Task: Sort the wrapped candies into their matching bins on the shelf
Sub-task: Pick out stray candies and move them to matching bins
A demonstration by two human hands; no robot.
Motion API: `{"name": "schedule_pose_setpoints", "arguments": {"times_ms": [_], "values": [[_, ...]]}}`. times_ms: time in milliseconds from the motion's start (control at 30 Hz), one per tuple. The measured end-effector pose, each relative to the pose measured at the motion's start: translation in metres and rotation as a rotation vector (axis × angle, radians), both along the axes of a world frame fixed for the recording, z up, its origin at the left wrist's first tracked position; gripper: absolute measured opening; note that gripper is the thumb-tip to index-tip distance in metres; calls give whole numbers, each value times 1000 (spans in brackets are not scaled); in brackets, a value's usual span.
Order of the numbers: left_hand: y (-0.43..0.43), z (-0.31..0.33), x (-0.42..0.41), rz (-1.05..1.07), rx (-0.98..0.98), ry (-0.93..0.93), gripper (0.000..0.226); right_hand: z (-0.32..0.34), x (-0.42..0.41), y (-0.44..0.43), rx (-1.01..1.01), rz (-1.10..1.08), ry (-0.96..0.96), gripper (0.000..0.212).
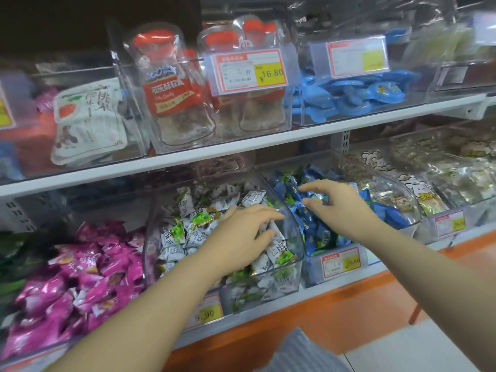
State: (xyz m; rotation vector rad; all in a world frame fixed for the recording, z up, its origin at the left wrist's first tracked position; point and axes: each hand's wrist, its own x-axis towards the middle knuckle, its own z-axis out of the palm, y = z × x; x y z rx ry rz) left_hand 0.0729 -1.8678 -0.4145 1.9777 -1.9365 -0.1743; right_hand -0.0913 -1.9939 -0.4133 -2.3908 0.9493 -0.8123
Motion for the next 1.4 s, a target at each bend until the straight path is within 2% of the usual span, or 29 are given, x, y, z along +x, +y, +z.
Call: {"name": "schedule_pose_setpoints", "arguments": {"times_ms": [267,500,700,900,967,1033,1133,1233,1300,1400], "values": [[103,12,66,222,-200,-18,28,34,74,74,-48,255,-14,11],[197,5,147,529,-340,33,25,38,162,127,-70,460,107,10],[240,-8,195,720,-424,142,25,33,221,140,-130,466,211,15],[255,-18,212,717,-304,152,28,29,272,143,-203,443,333,25],[258,-21,217,706,-291,201,28,25,296,148,-190,498,333,27],[259,-23,223,693,-284,256,27,22,319,161,-129,607,368,39],[259,-25,230,685,-281,286,27,17,352,180,-1,765,556,49],[258,-26,234,674,-277,302,28,13,376,180,-46,798,689,52],[258,-25,235,669,-264,304,28,11,384,173,-104,779,778,48],[258,-24,235,661,-262,326,27,14,383,162,-247,823,831,26]]}}
